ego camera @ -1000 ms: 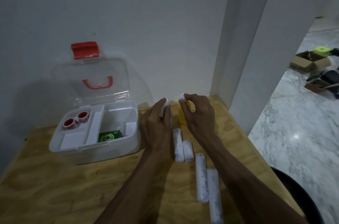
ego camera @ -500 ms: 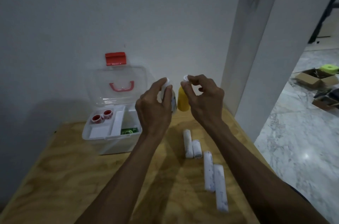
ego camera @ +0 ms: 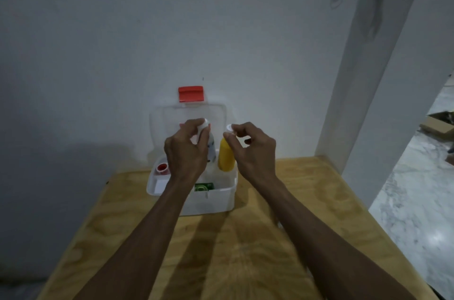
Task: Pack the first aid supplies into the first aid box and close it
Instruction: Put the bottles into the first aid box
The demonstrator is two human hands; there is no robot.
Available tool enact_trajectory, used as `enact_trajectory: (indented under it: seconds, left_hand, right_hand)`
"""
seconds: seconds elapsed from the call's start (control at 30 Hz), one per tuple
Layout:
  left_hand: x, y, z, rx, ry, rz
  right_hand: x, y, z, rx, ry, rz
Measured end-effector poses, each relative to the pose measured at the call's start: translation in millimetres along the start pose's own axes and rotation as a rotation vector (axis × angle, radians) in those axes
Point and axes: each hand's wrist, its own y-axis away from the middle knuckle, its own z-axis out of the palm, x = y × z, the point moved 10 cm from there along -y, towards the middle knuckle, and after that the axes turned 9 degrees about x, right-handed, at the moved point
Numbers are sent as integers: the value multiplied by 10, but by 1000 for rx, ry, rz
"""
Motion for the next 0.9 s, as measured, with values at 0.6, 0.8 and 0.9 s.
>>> enact_trajectory:
  seconds: [0.6, 0.8, 0.9]
  left_hand:
    - [-582, 302, 600, -336, -12, -135]
    - [-577, 311, 641, -397, 1, -108]
    - [-577, 323, 640, -413, 2, -87]
  right_hand:
    - [385, 390, 265, -136, 101, 63]
    - [450, 465, 318, -199, 117, 76]
    - [460, 489, 311, -202, 117, 71]
